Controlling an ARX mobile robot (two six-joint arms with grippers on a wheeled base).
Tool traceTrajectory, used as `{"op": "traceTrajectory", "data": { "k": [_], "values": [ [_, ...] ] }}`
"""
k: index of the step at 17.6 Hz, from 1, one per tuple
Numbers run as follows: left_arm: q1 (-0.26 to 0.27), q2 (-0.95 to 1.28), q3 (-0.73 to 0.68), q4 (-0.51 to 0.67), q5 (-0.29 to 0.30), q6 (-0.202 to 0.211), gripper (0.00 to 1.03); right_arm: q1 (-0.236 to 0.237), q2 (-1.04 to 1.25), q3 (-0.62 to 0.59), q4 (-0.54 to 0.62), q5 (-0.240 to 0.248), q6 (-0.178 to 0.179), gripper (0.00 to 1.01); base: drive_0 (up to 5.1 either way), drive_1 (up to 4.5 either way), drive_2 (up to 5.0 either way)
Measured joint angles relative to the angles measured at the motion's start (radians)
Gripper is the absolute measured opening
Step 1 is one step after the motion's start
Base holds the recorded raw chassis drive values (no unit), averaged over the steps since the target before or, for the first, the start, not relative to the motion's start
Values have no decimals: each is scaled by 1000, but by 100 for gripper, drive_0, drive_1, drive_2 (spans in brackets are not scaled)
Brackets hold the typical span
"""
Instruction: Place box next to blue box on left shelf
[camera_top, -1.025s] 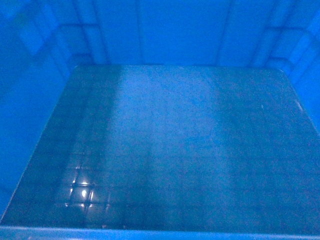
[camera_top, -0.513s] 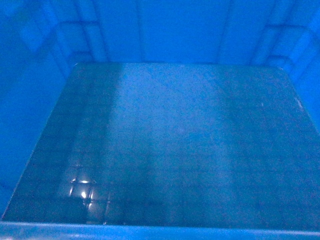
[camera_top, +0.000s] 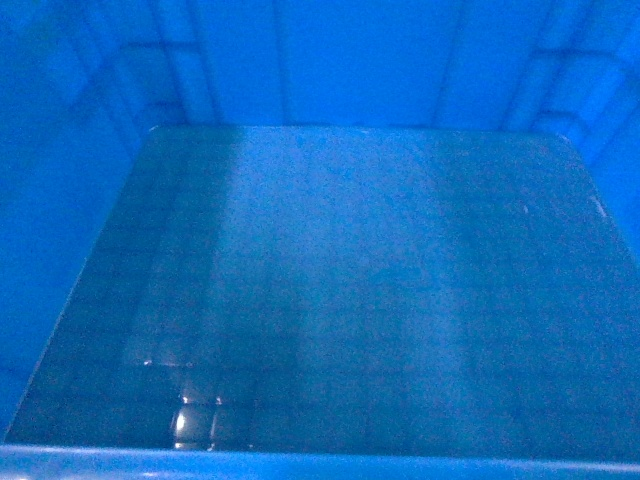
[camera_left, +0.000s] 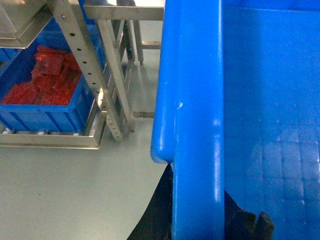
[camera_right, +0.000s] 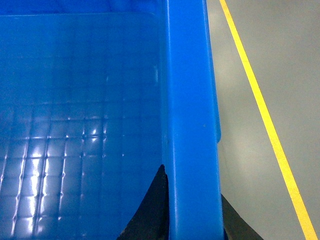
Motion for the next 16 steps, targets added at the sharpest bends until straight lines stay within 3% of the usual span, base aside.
{"op": "traceTrajectory", "data": {
  "k": [16],
  "values": [
    [0,0,0,-1,0,-1,8,0,-1,0,0,0,0,9,-481,255,255]
  ]
}}
